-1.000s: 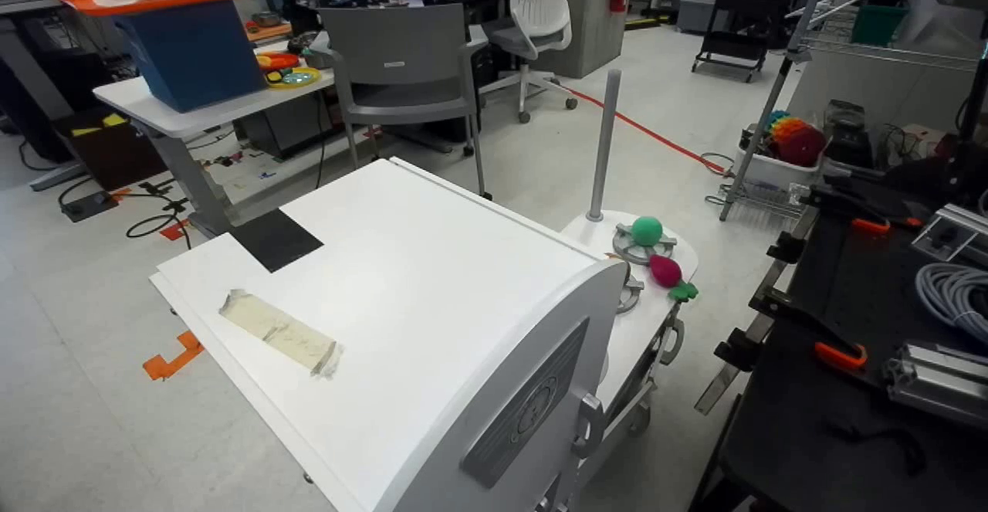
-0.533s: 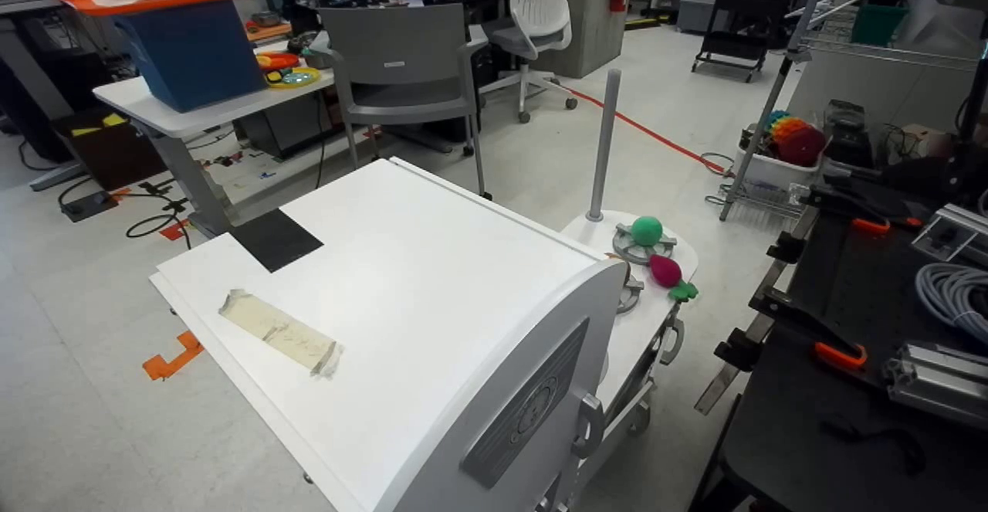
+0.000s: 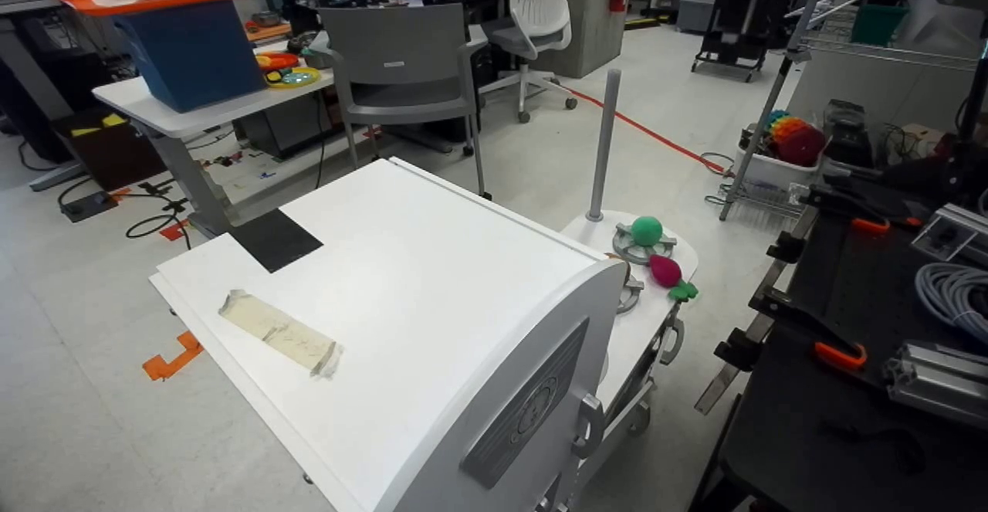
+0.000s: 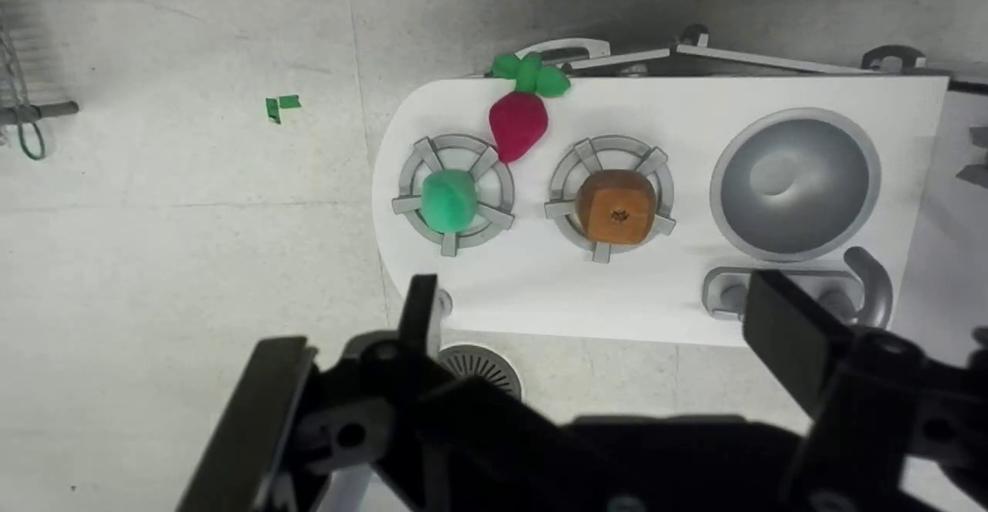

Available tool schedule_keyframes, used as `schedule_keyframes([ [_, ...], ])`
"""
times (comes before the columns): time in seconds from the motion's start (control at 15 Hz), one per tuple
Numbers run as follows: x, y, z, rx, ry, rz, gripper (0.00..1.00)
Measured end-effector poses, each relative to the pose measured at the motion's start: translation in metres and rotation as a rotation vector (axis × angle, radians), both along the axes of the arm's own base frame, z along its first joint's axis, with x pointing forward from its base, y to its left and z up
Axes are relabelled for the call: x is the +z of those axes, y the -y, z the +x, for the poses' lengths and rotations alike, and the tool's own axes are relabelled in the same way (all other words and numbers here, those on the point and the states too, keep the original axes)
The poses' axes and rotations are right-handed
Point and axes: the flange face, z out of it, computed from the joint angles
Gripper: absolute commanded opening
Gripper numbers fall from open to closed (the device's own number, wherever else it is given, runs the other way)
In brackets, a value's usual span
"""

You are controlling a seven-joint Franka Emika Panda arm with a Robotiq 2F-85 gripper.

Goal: Put the brown object in the sink

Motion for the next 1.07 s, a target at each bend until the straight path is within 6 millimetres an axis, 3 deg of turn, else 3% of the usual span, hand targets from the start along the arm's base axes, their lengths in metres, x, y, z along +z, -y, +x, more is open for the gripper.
schedule_keyframes([
  [0.33, -0.111, 0.004, 0.047, 0.056, -0.027, 0.042, 1.00],
  [0.53, -0.166, -0.004, 0.067, 0.078, -0.058, 0.079, 1.00],
  [1.07, -0.278, -0.026, 0.100, 0.071, -0.138, 0.104, 1.00],
])
